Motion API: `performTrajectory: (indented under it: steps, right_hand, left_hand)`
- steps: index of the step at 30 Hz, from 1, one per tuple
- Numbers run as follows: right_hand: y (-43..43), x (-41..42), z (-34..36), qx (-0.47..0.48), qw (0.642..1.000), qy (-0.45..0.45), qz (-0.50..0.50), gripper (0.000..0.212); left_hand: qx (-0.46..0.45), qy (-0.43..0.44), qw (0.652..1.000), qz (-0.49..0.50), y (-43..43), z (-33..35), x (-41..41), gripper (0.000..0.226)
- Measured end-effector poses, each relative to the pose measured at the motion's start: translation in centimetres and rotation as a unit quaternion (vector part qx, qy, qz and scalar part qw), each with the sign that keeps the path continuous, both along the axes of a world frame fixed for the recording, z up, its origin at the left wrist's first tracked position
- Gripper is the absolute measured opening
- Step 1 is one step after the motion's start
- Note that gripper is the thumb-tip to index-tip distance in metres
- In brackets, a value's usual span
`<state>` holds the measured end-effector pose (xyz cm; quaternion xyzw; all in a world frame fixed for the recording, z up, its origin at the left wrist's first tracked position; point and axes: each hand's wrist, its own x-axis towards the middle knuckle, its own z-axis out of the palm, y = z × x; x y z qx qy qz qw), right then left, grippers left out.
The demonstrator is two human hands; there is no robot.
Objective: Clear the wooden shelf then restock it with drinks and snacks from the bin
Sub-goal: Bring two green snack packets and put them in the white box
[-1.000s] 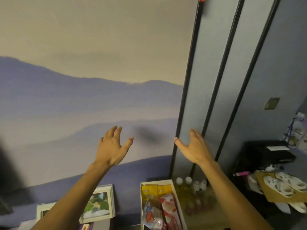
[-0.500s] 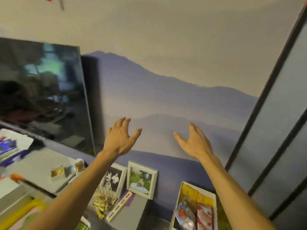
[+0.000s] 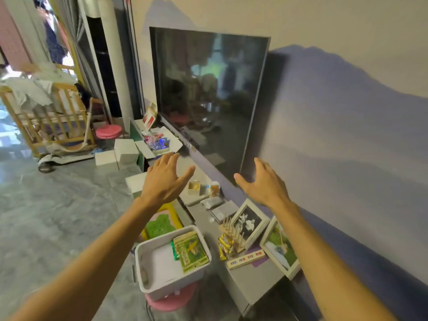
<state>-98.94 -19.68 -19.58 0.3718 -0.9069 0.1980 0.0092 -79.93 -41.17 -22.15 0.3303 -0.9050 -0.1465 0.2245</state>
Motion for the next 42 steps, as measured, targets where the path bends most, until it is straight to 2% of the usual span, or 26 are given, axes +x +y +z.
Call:
performTrajectory:
  steps: [4, 9, 13, 17, 21, 26, 31, 33, 35, 38, 42]
  right_hand:
    - [-7.9, 0.6, -3.1, 0.031, 0.998, -0.023, 0.055, 0.1]
    - [-15.0, -0.3, -9.8, 0.082, 0.992, -0.051, 0.086, 0.086]
    - [-18.6, -1.2, -16.4, 0.148, 0.978, -0.086, 0.117, 0.098]
    - [-21.1, -2.7, -24.4, 0.211, 0.96, -0.112, 0.147, 0.102]
    - [-23.7, -5.1, -34.9, 0.27, 0.937, -0.116, 0.191, 0.095]
    - [-26.2, -8.1, -49.5, 0.309, 0.913, -0.105, 0.247, 0.09]
    - [-26.5, -9.4, -59.8, 0.321, 0.897, -0.092, 0.291, 0.093]
    - [-27.3, -9.6, -62.3, 0.308, 0.894, -0.079, 0.316, 0.095]
    - [-28.8, -9.4, -64.2, 0.291, 0.891, -0.059, 0.343, 0.094]
    - [-31.7, -8.6, -65.9, 0.281, 0.882, -0.038, 0.376, 0.085]
    - [-34.7, -7.5, -66.9, 0.286, 0.879, -0.021, 0.381, 0.063]
  left_hand:
    - [0.025, -0.011, 0.999, 0.035, -5.2, -3.0, 1.9, 0.089]
    - [0.092, -0.046, 0.993, 0.05, -9.7, -9.5, 1.8, 0.09]
    - [0.149, -0.085, 0.983, 0.057, -11.1, -16.7, 0.9, 0.097]
    - [0.213, -0.126, 0.965, 0.091, -10.6, -25.9, -0.4, 0.098]
    - [0.29, -0.148, 0.938, 0.118, -9.6, -37.1, -2.4, 0.085]
    - [0.379, -0.162, 0.897, 0.157, -9.0, -51.6, -5.8, 0.093]
    - [0.445, -0.151, 0.862, 0.19, -7.6, -61.5, -8.4, 0.095]
    - [0.48, -0.142, 0.841, 0.208, -7.1, -64.1, -9.0, 0.087]
    - [0.531, -0.119, 0.812, 0.212, -6.7, -66.4, -9.5, 0.068]
    - [0.593, -0.056, 0.774, 0.214, -6.3, -68.7, -9.7, 0.056]
    - [0.605, -0.027, 0.764, 0.225, -8.1, -68.9, -7.3, 0.04]
